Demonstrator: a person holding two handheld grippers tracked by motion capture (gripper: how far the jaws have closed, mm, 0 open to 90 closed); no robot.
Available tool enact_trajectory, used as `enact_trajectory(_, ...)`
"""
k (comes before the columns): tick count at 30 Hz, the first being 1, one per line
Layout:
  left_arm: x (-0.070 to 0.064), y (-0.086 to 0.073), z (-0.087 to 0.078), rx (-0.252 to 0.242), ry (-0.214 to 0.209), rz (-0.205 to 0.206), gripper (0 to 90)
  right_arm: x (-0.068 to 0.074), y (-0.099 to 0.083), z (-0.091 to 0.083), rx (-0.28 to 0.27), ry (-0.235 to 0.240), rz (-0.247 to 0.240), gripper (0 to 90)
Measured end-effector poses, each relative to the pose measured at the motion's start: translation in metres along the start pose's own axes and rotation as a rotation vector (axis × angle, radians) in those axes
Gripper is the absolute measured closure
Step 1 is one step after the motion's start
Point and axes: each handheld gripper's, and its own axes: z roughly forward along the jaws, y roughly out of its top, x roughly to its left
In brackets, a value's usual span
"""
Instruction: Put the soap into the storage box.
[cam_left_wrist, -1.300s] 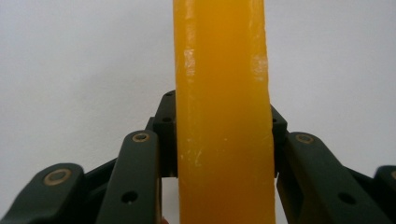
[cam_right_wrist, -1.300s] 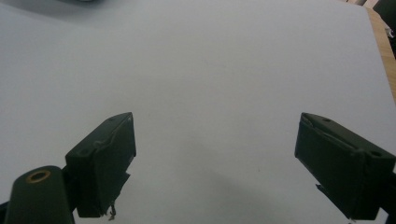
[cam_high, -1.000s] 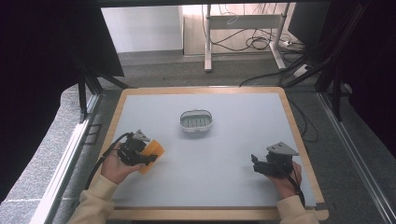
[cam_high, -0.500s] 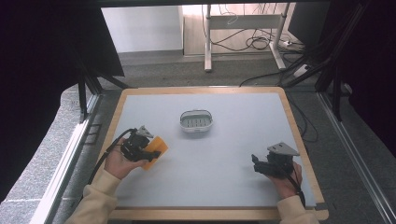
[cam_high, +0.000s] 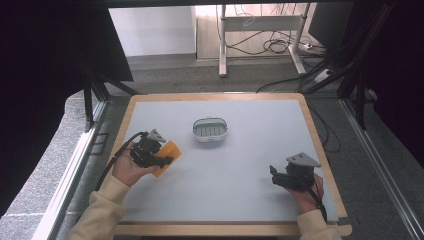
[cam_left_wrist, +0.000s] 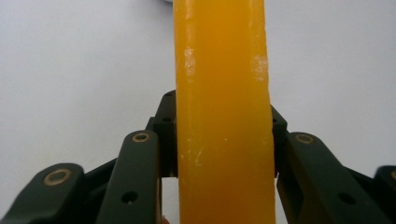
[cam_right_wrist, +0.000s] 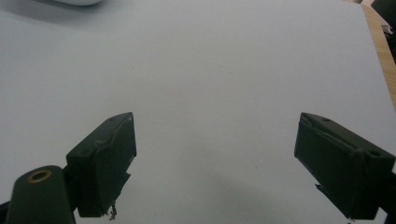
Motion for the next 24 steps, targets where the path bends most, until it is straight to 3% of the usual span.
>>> enact_trajectory(24,0.007,0.019,-0.004,-0.015,-0.001,0.038,62.2,0.000,0.000,0.000,0.004,-0.002,-0.002,13.7)
